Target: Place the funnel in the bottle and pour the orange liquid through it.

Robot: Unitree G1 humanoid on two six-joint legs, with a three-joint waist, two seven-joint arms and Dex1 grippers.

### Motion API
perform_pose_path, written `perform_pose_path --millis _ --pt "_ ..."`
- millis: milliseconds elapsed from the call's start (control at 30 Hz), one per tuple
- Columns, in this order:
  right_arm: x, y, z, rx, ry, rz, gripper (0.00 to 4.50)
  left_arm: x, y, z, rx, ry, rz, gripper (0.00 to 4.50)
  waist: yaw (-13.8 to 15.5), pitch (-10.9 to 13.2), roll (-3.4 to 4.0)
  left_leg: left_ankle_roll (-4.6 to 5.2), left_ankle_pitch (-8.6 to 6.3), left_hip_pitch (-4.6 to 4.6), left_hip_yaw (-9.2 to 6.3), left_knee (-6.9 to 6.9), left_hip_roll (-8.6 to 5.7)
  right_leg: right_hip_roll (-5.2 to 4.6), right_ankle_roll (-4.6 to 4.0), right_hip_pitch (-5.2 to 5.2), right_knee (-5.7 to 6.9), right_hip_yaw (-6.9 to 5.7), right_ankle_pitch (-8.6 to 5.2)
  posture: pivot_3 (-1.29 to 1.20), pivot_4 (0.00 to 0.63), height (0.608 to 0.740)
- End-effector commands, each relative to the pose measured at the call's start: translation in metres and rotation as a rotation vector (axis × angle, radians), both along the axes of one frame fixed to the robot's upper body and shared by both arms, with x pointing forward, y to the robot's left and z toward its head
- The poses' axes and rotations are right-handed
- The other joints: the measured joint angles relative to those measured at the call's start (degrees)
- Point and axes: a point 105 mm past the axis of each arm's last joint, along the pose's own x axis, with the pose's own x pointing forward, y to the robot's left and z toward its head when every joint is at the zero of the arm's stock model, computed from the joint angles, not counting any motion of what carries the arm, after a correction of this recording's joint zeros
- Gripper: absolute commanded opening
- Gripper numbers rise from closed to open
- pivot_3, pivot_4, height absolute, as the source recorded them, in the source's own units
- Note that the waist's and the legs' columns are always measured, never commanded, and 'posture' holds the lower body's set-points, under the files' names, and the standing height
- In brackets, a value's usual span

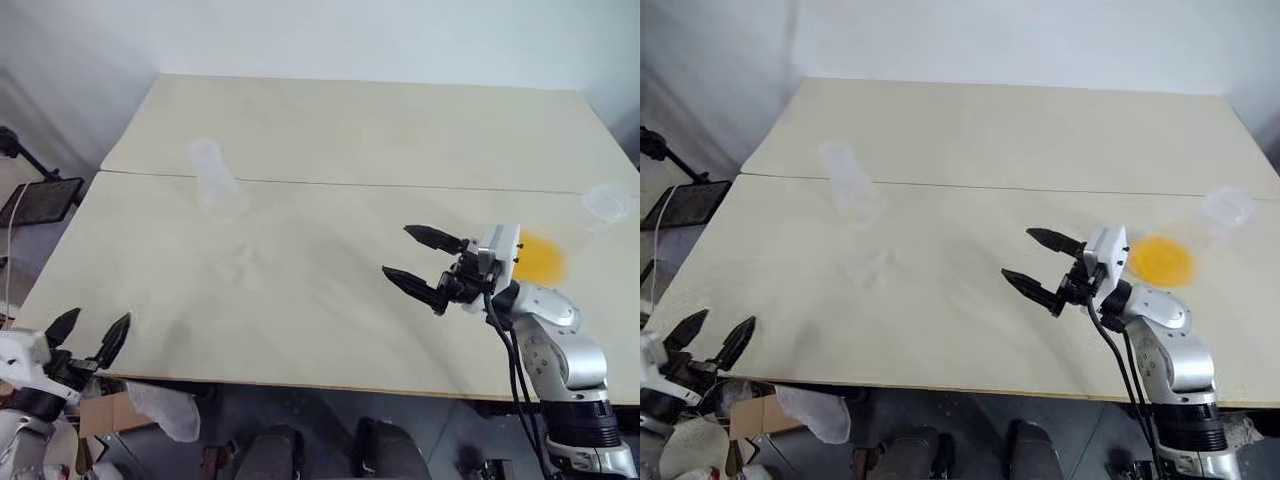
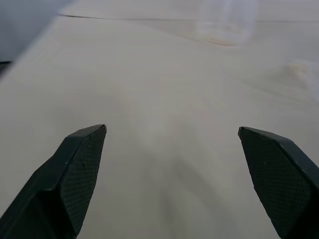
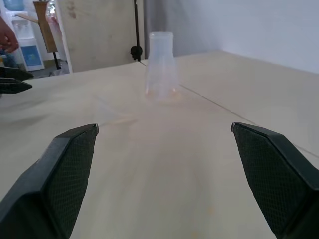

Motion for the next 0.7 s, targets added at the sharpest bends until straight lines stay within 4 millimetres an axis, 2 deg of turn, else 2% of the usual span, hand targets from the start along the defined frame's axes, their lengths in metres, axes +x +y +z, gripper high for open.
perform_pose_path --millis 33,167,267,333,500,600,700 --pt "-0.001 -0.004 0.003 -0.026 -0.019 -0.015 4.48 0.011 -0.018 0.022 -0.015 -0.079 -0.076 4.5 -0.04 -0.01 -0.02 -0.02 -0.02 -0.01 -0.01 0.0 -0.02 -0.03 0.0 0.0 0.0 0.0 0.0 0.0 0.15 0.74" --pt "0.002 -0.013 0.0 -0.04 -0.013 -0.062 4.48 0.049 -0.046 0.043 -0.038 -0.104 -0.205 4.5 -0.19 -0.01 -0.02 0.06 0.01 0.01 0.0 -0.01 -0.03 -0.01 0.0 -0.03 0.14 -0.01 0.0 0.0 0.15 0.74" --pt "0.003 -0.015 0.0 -0.064 -0.034 -0.097 4.48 0.076 -0.06 0.057 -0.031 -0.109 -0.252 4.5 -0.46 -0.01 -0.02 0.08 0.03 0.01 0.04 -0.01 0.0 0.13 0.0 -0.04 0.36 0.01 0.0 0.0 0.15 0.74" --pt "0.006 -0.016 0.001 -0.083 -0.052 -0.128 4.48 0.09 -0.063 0.062 -0.027 -0.107 -0.268 4.5 -0.85 -0.02 -0.02 0.07 0.02 0.01 0.07 -0.02 0.0 0.21 0.01 -0.08 0.38 0.01 0.01 0.0 0.15 0.74" --pt "0.02 -0.021 0.018 -0.073 -0.167 -0.297 4.48 0.142 -0.076 0.088 -0.01 -0.121 -0.273 4.5 -1.09 -0.01 -0.03 0.06 0.05 0.0 0.14 -0.01 0.0 0.57 0.02 -0.13 0.46 -0.24 0.01 0.0 0.15 0.74" --pt "0.02 -0.019 0.02 -0.048 -0.175 -0.308 4.48 0.161 -0.078 0.096 0.0 -0.128 -0.246 4.5 -1.22 -0.01 -0.03 0.07 0.06 0.03 0.2 0.0 -0.04 0.58 0.05 -0.13 0.5 -0.32 0.02 0.0 0.15 0.74" --pt "0.02 -0.016 0.019 -0.027 -0.164 -0.311 4.48 0.178 -0.088 0.104 0.003 -0.15 -0.267 4.5 -1.44 -0.01 -0.03 0.07 0.06 0.01 0.18 -0.04 -0.05 0.59 0.06 -0.15 0.48 -0.43 0.03 0.0 0.15 0.74"
